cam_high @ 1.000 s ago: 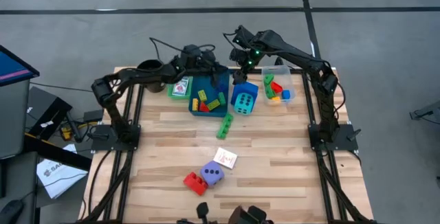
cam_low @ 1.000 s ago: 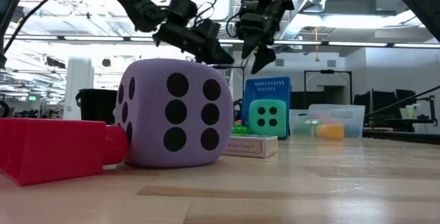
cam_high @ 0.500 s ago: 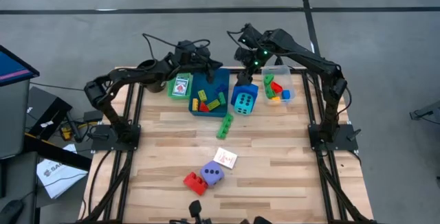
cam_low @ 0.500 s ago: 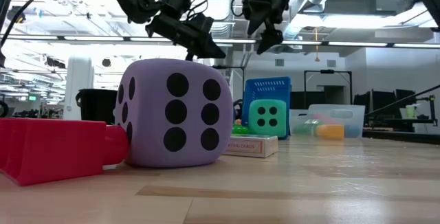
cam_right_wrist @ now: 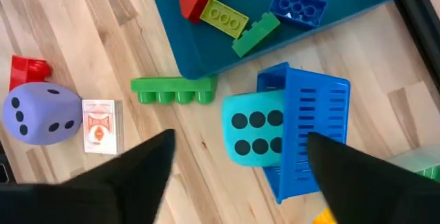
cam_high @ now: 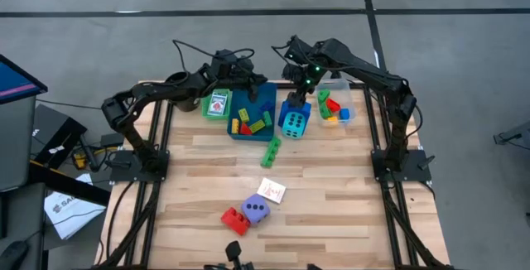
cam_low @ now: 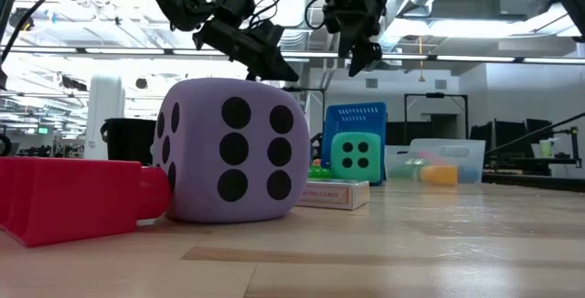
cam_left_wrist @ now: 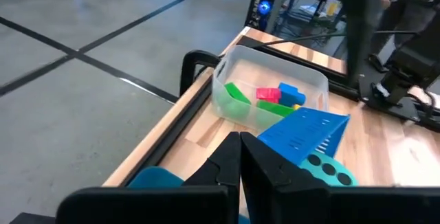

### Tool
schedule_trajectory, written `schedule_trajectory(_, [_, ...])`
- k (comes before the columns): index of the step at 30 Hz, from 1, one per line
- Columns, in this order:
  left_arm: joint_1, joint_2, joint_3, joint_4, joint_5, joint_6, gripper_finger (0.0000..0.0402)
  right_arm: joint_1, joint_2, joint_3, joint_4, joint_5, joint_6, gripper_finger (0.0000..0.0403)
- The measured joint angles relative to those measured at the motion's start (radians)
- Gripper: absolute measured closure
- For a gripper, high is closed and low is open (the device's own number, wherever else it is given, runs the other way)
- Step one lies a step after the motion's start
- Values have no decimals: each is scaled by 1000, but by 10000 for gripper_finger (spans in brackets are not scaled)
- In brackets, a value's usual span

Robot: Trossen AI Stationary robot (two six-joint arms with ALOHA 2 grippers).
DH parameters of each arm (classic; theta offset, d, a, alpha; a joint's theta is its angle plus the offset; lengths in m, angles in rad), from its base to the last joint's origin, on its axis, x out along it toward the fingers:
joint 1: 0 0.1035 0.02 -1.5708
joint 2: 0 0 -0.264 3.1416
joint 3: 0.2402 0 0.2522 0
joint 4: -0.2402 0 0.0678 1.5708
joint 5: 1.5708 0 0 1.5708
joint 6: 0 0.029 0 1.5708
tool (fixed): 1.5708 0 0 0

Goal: Pick & Place Toys
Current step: Put the blue dice into the blue bin

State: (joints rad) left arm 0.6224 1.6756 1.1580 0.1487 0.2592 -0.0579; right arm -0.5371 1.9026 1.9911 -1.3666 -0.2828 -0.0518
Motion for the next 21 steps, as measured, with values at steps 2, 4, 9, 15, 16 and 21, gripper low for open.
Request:
schedule_trajectory(2, [0, 0, 0, 1, -15, 0, 402, 8, 0, 0, 0, 0, 0, 135])
schedule_trajectory(4, [0, 0, 0, 0, -21, 0, 401, 17, 0, 0, -2, 6, -6, 189])
schedule_trajectory(9, [0, 0, 0, 1, -24, 0, 402, 39, 0, 0, -3, 33, -46, 348])
schedule_trajectory(15, [0, 0, 0, 0, -24, 0, 401, 55, 0, 0, -1, 33, -64, 381])
schedule_trajectory(16, [0, 0, 0, 1, -24, 0, 402, 55, 0, 0, -3, 33, -64, 382])
schedule_trajectory(21, [0, 0, 0, 0, -24, 0, 402, 55, 0, 0, -12, 28, -68, 398])
